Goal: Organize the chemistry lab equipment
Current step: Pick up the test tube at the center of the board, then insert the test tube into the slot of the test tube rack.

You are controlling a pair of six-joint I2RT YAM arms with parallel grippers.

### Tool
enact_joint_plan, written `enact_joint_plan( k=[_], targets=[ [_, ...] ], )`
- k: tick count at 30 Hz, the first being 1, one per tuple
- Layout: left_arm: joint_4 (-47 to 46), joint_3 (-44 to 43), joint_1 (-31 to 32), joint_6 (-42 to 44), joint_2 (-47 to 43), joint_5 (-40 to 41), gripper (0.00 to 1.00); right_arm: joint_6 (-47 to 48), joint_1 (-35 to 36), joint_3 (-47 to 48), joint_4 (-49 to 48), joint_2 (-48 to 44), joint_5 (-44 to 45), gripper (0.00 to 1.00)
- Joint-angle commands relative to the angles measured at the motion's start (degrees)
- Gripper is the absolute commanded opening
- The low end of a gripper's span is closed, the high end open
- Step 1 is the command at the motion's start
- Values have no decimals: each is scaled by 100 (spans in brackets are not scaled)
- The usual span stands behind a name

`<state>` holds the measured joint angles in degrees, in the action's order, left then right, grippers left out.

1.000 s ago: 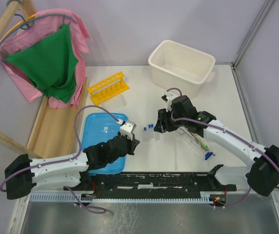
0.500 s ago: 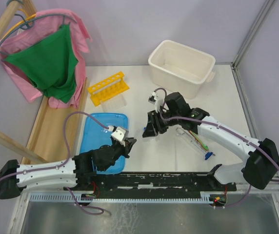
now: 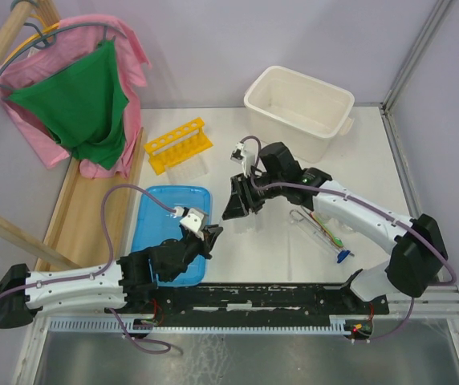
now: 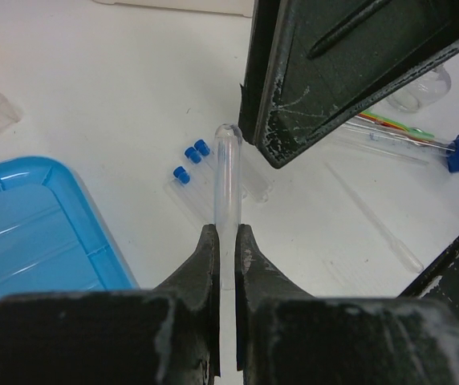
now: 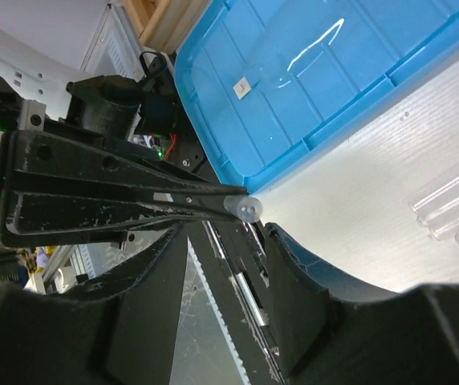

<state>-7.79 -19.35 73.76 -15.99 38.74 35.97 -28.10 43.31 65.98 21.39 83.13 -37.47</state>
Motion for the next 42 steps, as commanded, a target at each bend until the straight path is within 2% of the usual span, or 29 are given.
enact_joint_plan(
  k=[1,14,22,25,26,28,33,35,42],
  targets=[
    [-223,-55,34,187,-55,163,3,105,55,417,-154,172,-151,51],
    [-196,-53,39,157,-106,226,3,125,167,598,-129,537,-92,45],
    [-175,-51,41,127,-49,285,3,206,209,698,41,606,28,21],
    [-89,-51,42,76,-66,351,3,278,213,795,163,683,145,6],
    [-32,-62,42,40,-64,388,5,315,213,857,221,719,215,2],
    [148,-118,43,-69,-59,502,11,405,217,1033,390,826,395,1],
    [539,-313,32,-298,-146,891,16,690,214,1742,886,1251,826,1],
    [599,-358,36,-390,-176,1014,22,776,218,2097,1036,1461,1003,1],
    [1163,-739,32,-944,47,1743,59,1084,202,3957,1897,2690,1394,1]
  ],
)
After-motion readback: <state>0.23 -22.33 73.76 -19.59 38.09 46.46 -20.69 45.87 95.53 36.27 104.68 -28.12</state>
